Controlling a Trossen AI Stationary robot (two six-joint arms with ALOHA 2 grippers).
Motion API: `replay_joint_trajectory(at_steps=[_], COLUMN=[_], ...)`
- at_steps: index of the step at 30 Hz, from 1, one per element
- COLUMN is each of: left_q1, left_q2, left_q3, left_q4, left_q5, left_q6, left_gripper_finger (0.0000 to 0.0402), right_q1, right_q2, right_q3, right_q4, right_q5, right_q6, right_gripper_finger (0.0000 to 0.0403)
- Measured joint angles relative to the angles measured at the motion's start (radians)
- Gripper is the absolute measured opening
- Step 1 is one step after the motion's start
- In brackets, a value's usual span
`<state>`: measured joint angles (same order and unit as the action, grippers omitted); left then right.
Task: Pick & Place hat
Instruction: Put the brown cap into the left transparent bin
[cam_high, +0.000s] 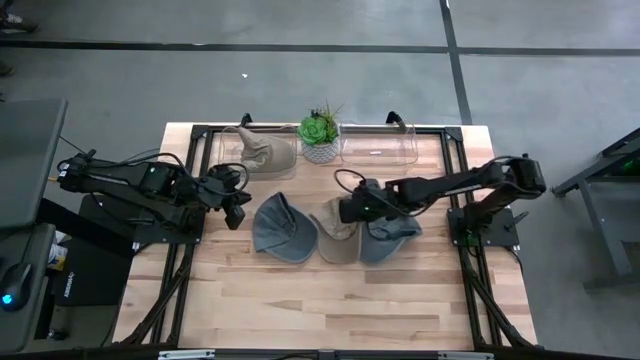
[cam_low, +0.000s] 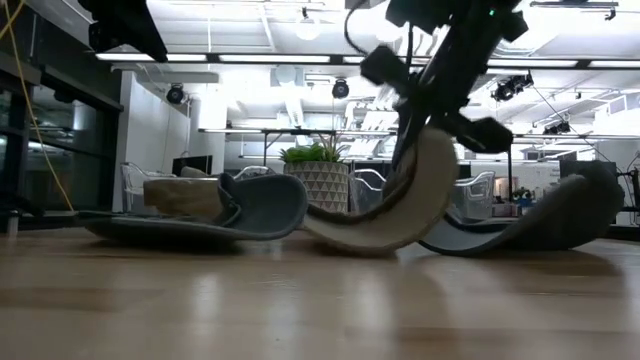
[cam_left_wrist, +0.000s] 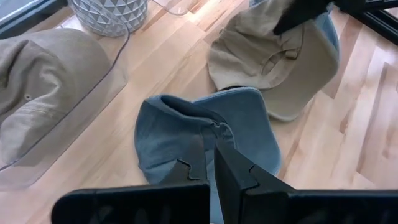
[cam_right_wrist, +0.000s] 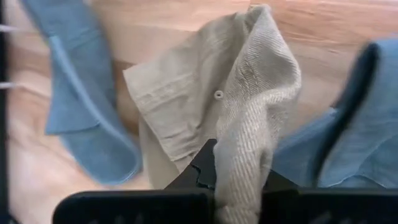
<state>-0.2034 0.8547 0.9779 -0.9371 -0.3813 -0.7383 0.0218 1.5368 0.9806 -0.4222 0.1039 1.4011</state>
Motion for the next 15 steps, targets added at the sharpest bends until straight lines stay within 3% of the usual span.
replay_joint_trajectory(at_steps=[8, 15], left_q1=[0.000, 0.000], left_q2=[0.000, 0.000], left_q3=[0.000, 0.000], left_q4=[0.000, 0.014], left_q5=[0.034, 0.040], left_q6=[-0.006, -0.025], left_gripper_finger=[0.0000, 0.0000], right_q1=[0.044, 0.083], right_q2=[-0.123, -0.202], right_q3=[0.000, 0.000], right_q4=[-0.064, -0.104], right_q5=[0.089, 0.252], right_q6=[-0.123, -0.327], right_gripper_finger=[0.0002, 0.0002])
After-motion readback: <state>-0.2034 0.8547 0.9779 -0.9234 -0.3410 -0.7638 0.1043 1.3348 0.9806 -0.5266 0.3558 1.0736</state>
